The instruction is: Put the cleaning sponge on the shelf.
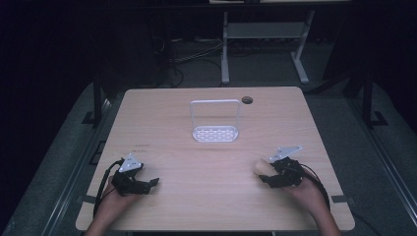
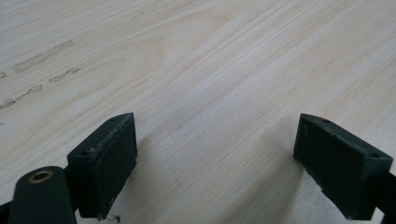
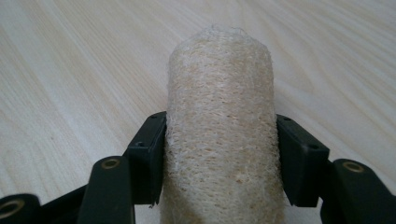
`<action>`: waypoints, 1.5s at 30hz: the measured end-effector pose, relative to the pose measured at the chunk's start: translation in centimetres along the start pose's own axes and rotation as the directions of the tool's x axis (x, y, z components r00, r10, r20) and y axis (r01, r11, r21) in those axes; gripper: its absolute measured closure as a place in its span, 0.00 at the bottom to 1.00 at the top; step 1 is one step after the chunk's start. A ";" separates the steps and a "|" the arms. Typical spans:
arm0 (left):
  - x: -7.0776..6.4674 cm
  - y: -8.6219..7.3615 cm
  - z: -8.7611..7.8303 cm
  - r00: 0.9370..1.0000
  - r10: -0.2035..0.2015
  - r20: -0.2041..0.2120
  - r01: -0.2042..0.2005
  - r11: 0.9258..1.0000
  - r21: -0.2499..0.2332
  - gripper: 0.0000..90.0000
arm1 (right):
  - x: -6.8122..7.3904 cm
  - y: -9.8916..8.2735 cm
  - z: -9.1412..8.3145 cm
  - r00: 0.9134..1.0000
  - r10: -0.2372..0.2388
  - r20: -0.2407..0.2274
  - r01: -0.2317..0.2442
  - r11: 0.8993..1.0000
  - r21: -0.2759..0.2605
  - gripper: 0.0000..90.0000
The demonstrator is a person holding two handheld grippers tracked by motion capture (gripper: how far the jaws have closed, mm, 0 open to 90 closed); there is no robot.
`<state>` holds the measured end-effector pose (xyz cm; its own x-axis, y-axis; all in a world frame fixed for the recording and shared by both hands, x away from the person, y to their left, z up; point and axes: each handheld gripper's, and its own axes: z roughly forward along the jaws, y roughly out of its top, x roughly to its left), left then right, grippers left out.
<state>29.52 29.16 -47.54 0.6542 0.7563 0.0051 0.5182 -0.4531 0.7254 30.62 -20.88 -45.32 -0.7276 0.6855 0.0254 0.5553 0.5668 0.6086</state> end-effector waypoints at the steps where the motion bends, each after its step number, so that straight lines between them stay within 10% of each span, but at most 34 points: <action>1: 0.0 0.0 0.0 1.000 0.000 0.000 0.000 1.000 0.000 0.14 | 0.0 0.0 -0.1 1.000 0.002 0.001 -0.002 1.000 -0.003 0.46; 45: 0.0 0.0 -0.1 1.000 0.003 0.005 -0.003 1.000 0.002 0.14 | -0.9 4.1 -0.5 1.000 0.019 -0.019 -0.021 0.996 -0.082 0.46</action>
<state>29.47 29.19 -47.52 0.6585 0.7525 0.0044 0.5169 -0.4565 0.7242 33.30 -19.37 -42.43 -0.7243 0.6875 0.0523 0.5353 0.5129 0.6712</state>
